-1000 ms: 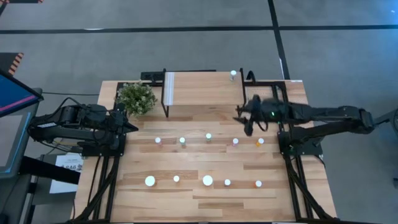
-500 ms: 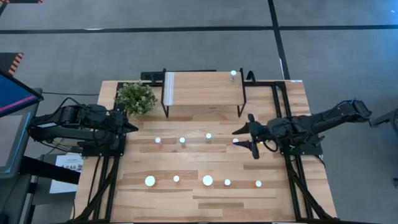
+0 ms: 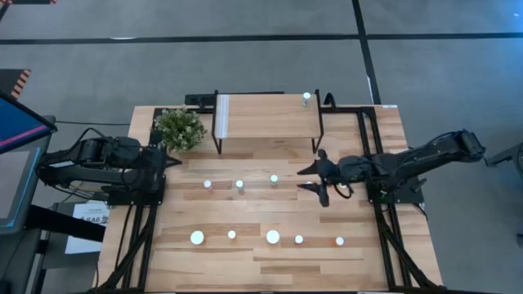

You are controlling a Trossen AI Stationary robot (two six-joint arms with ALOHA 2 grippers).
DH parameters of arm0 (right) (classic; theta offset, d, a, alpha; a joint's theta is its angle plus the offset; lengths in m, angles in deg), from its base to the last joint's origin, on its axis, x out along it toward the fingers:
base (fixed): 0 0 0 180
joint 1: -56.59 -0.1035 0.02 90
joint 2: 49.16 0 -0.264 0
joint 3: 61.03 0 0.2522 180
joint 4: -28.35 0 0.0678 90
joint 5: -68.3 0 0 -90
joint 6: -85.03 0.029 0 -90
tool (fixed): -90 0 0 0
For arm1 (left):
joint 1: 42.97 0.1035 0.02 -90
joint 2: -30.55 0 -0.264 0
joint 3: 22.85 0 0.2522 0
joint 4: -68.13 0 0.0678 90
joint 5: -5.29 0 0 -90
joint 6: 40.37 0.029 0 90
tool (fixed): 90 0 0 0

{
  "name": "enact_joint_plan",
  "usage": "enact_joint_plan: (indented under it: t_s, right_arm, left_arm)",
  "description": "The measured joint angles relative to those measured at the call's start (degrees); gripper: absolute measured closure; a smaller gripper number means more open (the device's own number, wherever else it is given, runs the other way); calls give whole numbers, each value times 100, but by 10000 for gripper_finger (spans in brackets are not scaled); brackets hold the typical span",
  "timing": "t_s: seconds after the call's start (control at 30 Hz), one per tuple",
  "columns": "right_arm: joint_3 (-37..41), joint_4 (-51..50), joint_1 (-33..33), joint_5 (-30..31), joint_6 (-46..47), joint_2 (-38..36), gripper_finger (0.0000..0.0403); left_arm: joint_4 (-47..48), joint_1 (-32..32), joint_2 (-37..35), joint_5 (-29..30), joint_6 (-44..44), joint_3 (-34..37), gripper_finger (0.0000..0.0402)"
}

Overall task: Pick and place medicine bottles onto shelf by color
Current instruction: Put the top left pink pill bottle on the shelf

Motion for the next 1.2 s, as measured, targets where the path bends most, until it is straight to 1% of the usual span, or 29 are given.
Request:
enact_joint_plan:
  t_s: [0.07,0.2,0.37,0.43,0.47,0.53,0.6,0.7,0.73,0.8,0.9,1.0,1.13,1.2]
  right_arm:
    - [0,-84,73,-2,154,19,178]
    - [1,-174,154,-7,-88,-89,178]
    - [-2,-292,-71,-17,-477,-660,178]
    - [-2,-288,-223,-15,-634,-930,178]
    - [-2,-327,-304,-14,-734,-1093,178]
    - [-2,-292,-506,-13,-926,-1415,178]
    - [-2,-293,-700,-13,-1013,-1693,178]
    - [124,105,-1021,-11,-1016,-1966,178]
    - [211,251,-1127,-11,-1018,-2031,178]
    - [350,608,-1333,-9,-1033,-2065,178]
    - [518,1217,-1581,-9,-1062,-2056,178]
    - [566,1388,-1782,22,-1041,-1964,178]
    - [566,1407,-1974,472,-1033,-1700,178]
    - [566,1417,-2020,634,-1033,-1557,178]
  left_arm:
    - [2,2,0,285,500,0,401]
    - [0,0,0,881,1085,0,401]
    - [-113,0,2,1263,1895,0,401]
    - [-268,2,2,1267,1929,0,401]
    - [-496,2,2,1254,1880,18,401]
    - [-1161,2,3,1192,1519,59,401]
    - [-2161,2,2,1080,1013,180,401]
    - [-3842,2,19,940,-492,359,401]
    - [-4285,0,41,938,-1069,386,401]
    - [-4834,0,48,942,-1971,387,401]
    - [-5390,0,52,1141,-2522,389,401]
    - [-5412,0,13,1253,-2814,389,401]
    - [-5418,0,-4,1249,-3412,391,401]
    - [-5356,0,6,1200,-3493,391,401]
